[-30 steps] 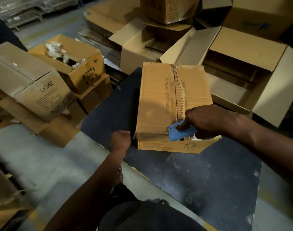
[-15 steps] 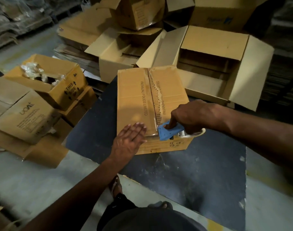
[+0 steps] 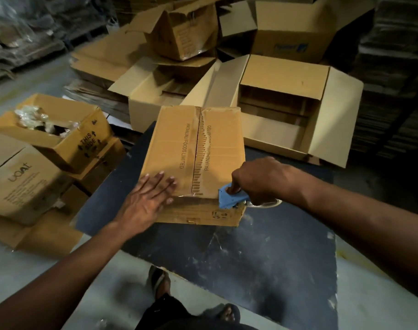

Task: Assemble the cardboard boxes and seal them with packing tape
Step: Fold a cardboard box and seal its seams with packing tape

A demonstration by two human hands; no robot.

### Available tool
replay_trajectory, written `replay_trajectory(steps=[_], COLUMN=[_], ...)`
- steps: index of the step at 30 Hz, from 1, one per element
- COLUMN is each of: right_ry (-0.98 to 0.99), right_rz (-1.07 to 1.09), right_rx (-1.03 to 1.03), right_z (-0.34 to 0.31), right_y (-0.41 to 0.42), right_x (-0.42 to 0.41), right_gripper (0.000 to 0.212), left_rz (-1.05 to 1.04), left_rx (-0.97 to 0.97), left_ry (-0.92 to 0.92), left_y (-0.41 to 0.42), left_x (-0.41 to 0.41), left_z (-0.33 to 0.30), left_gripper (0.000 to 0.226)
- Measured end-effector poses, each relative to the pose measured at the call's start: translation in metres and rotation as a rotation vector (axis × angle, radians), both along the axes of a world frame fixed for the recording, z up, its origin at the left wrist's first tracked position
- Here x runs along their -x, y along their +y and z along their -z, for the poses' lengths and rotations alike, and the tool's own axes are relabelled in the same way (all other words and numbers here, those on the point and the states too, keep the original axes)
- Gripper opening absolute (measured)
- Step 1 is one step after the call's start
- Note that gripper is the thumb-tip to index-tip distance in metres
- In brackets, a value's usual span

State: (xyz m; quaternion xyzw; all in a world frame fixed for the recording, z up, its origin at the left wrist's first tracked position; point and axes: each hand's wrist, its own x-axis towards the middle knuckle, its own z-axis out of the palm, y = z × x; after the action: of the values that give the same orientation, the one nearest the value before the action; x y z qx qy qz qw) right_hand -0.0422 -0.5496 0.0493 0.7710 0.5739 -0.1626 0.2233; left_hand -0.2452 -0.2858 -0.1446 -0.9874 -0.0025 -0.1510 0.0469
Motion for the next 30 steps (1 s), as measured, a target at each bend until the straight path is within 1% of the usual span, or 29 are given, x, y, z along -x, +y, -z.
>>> replay_trajectory(steps=[2,4,6,8,10,12,16,20,22,25,30], right_ry=[-0.012,-0.003,0.025,0.046,0.063,0.075,0.056,0.052,0.053,0.075,0.111], right_rz=[-0.017,-0.004,0.013,0.026,0.048,0.076,0.106,0.183,0.221,0.298,0.341], right_rx=[0.009,0.003,-0.014,-0.026,-0.012,0.016,0.052,0.107,0.14,0.168,0.158], right_z=[0.002,0.004,0.005,0.006,0.007,0.01,0.011,-0.001,-0.004,-0.006,0.007], right_y=[-0.002,-0.007,-0.012,-0.014,-0.015,-0.02,-0.038,-0.074,-0.092,-0.115,-0.117], right_x=[0.002,-0.001,-0.004,-0.006,-0.01,-0.017,-0.034,-0.05,-0.059,-0.073,-0.074], right_gripper=[0.059,0.061,0.062,0.062,0.065,0.074,0.082,0.079,0.076,0.074,0.075], left_rz=[0.008,0.033,0.07,0.049,0.033,0.054,0.064,0.067,0.069,0.074,0.006], left_rx=[-0.05,-0.08,-0.087,-0.083,-0.071,-0.071,-0.103,-0.065,-0.012,0.043,0.063], left_ry=[0.041,0.013,-0.034,-0.072,-0.176,-0.281,-0.326,-0.384,-0.373,-0.31,-0.132], left_y=[-0.017,-0.05,-0.085,-0.115,-0.129,-0.13,-0.127,-0.13,-0.13,-0.13,-0.136], left_x=[0.005,0.002,-0.022,-0.05,-0.063,-0.064,-0.059,-0.062,-0.062,-0.06,-0.058], left_z=[-0.007,-0.011,-0.007,-0.001,0.009,0.018,0.021,0.02,0.019,0.018,0.0], left_gripper=[0.078,0.088,0.085,0.079,0.067,0.058,0.058,0.058,0.061,0.064,0.069])
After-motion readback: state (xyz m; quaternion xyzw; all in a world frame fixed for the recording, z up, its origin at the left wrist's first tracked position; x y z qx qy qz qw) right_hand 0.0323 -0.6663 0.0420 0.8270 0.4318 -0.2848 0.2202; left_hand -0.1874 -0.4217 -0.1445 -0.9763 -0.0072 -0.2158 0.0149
